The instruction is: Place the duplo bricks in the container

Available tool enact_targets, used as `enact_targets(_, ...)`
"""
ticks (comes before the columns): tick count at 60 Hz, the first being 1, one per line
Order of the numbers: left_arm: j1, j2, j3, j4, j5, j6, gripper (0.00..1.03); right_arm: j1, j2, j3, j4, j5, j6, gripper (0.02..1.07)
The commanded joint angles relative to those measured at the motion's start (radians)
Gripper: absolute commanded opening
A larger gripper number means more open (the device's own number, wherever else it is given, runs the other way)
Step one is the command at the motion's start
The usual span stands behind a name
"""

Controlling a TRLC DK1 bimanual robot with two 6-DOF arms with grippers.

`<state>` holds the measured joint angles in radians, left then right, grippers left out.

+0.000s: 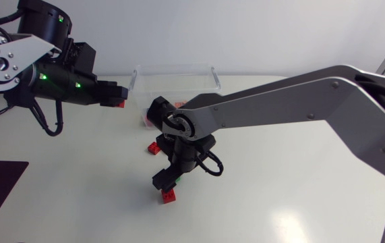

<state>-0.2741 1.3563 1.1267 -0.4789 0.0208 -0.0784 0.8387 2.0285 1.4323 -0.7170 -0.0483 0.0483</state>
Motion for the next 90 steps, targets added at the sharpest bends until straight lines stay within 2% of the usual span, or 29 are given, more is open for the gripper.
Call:
enact_targets(1, 0.018, 0.035, 0.051, 0.023, 0.001, 0.008, 0.20, 0.005, 0.042, 0.040, -0.021, 0.008, -0.005, 0.98)
enact_targets(14, 0.041, 0.099, 0.140, 0.060, 0.002, 0.011, 0.20, -0.007, 0.088, 0.094, -0.024, 0.008, -0.011, 0.95)
enact_targets(23, 0.046, 0.122, 0.154, 0.111, 0.002, 0.008, 0.20, -0.009, 0.121, 0.119, -0.019, 0.011, -0.010, 0.86)
enact_targets(30, 0.046, 0.142, 0.154, 0.160, 0.002, 0.003, 0.20, -0.010, 0.141, 0.131, -0.018, 0.016, -0.010, 0.69)
enact_targets(34, 0.046, 0.164, 0.165, 0.180, 0.002, 0.002, 0.20, -0.013, 0.145, 0.131, -0.002, 0.016, -0.010, 0.54)
enact_targets(36, 0.047, 0.167, 0.168, 0.181, 0.002, 0.002, 0.20, -0.013, 0.145, 0.131, 0.001, 0.016, -0.011, 0.52)
enact_targets(37, 0.047, 0.181, 0.179, 0.184, 0.002, 0.000, 0.20, -0.013, 0.145, 0.129, 0.010, 0.016, -0.013, 0.45)
enact_targets(41, 0.049, 0.208, 0.199, 0.198, 0.002, -0.003, 0.20, -0.013, 0.145, 0.125, 0.017, 0.015, -0.015, 0.42)
enact_targets(47, 0.042, 0.248, 0.223, 0.223, 0.002, -0.006, 0.20, -0.010, 0.108, 0.082, 0.076, 0.008, -0.024, 0.26)
enact_targets(65, -0.002, 0.348, 0.297, 0.264, 0.002, -0.004, 0.21, -0.055, -0.073, -0.047, 0.166, -0.007, -0.025, 0.24)
enact_targets(76, -0.034, 0.435, 0.392, 0.264, 0.002, -0.004, 0.22, -0.112, -0.183, -0.102, 0.188, -0.010, -0.025, 0.24)
enact_targets(90, -0.036, 0.524, 0.481, 0.267, -0.002, -0.009, 0.24, -0.158, -0.300, -0.154, 0.192, -0.012, -0.030, 0.24)
